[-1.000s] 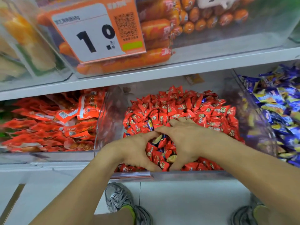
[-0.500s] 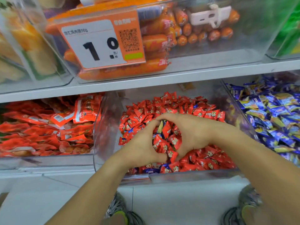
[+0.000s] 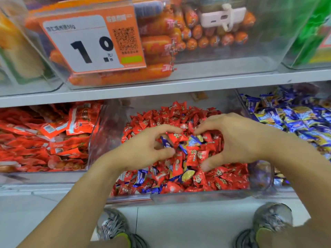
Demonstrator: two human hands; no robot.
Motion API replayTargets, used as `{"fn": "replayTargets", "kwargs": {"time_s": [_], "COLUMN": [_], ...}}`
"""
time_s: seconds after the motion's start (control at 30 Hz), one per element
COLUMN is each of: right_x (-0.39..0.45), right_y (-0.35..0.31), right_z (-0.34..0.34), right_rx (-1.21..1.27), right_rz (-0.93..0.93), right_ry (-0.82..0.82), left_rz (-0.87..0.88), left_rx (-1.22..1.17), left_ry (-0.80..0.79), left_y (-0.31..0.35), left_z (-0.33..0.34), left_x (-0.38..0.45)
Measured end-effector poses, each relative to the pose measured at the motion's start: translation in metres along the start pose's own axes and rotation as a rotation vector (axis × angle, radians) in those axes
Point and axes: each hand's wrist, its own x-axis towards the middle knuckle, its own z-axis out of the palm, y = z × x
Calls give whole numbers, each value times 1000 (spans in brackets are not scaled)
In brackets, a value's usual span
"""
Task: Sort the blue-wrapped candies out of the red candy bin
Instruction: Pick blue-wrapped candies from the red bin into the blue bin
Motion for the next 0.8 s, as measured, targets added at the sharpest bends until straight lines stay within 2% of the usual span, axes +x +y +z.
{"fn": "replayTargets", "kwargs": {"time_s": [0.13, 0.2, 0.37, 0.47, 0.63, 0.73, 0.8], "right_x": [4, 10, 27, 30, 38, 45, 45], "right_y": [-14, -24, -36, -37, -40, -45, -43], "right_z": [6, 15, 36, 36, 36, 43, 43], "right_rx": [58, 29, -179, -178, -263, -267, -189], "right_rz": [-71, -95, -27, -19, -21, -72, -89], "right_ry": [179, 214, 46, 66, 5, 53, 84], "left_rz": [-9, -13, -45, -65, -146, -165, -155], "left_rx": [25, 104, 247, 332, 345, 437, 412], "left_ry": [12, 40, 81, 113, 134, 81, 14], "left_y": [-7, -11, -20, -19, -4, 3, 6], "left_z": [2, 1, -7, -11, -7, 2, 6], "left_x": [-1, -1, -4, -9, -16, -14, -17]}}
